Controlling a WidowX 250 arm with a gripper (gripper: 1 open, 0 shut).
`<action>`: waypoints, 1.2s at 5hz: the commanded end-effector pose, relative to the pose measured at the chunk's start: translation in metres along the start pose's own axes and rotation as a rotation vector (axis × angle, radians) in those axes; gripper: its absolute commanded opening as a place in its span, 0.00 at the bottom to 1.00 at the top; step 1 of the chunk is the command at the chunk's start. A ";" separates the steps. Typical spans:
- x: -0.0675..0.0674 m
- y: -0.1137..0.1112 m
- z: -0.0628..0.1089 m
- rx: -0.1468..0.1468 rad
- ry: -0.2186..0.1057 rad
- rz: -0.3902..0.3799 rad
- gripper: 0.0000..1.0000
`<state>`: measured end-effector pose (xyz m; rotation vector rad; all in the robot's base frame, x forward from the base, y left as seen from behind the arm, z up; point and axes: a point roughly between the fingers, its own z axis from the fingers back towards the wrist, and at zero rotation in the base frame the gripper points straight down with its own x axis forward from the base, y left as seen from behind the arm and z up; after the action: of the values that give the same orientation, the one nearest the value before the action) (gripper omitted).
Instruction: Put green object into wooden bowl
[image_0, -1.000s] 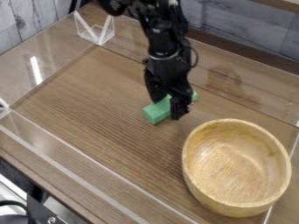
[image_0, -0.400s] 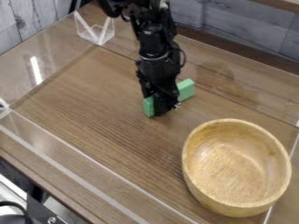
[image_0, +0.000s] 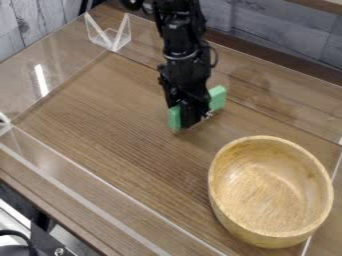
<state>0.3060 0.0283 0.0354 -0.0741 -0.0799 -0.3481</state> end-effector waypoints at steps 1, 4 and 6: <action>0.012 0.005 0.013 0.013 -0.046 -0.024 1.00; 0.007 -0.007 0.003 0.019 -0.007 0.115 0.00; 0.009 -0.009 0.007 0.014 0.020 0.154 0.00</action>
<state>0.3016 0.0193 0.0331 -0.0729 -0.0149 -0.1822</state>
